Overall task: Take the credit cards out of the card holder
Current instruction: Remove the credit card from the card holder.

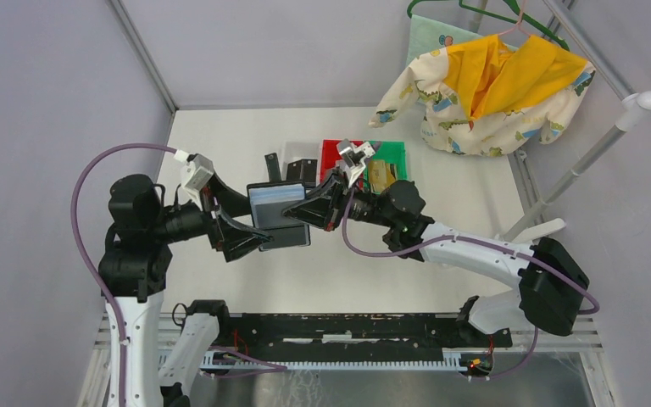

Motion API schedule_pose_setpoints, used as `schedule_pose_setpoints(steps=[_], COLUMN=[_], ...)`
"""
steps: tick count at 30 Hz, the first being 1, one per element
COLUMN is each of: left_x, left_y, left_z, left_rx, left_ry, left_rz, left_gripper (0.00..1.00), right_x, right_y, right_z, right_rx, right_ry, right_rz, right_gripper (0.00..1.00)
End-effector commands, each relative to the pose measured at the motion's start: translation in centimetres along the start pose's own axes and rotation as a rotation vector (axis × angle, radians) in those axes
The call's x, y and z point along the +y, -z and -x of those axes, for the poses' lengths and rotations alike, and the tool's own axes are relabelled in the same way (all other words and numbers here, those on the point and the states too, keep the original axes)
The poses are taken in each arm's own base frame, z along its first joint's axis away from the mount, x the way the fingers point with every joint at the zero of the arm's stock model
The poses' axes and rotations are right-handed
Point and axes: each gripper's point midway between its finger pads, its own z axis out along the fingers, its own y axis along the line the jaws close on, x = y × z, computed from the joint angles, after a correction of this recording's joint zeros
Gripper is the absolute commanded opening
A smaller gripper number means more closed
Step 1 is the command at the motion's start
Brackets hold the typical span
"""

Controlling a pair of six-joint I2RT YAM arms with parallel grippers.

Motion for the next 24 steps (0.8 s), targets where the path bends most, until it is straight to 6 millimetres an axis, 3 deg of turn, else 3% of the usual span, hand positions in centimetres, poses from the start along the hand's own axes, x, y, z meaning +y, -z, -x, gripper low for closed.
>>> schedule_pose_setpoints(steps=[1, 8, 20, 24], left_x=[-2.3, -3.8, -5.6, -5.4], left_y=[0.2, 0.6, 1.2, 1.1], left_z=[1.3, 1.3, 2.1, 1.6], left_rx=[-0.044, -0.04, -0.048, -0.042], left_ry=[-0.022, -0.019, -0.019, 0.004], left_rz=[-0.082, -0.127, -0.15, -0.15], left_gripper=[0.98, 0.86, 0.59, 0.53], right_x=[5.0, 6.6, 6.8, 7.3], right_y=[-0.4, -0.7, 2.9, 2.9], right_z=[5.8, 6.6, 7.7, 7.7], right_rx=[-0.26, -0.357, -0.59, -0.637], right_ry=[-0.023, -0.077, -0.102, -0.121], right_rz=[0.119, 0.131, 0.086, 0.108], right_gripper=[0.0, 0.0, 0.0, 0.0])
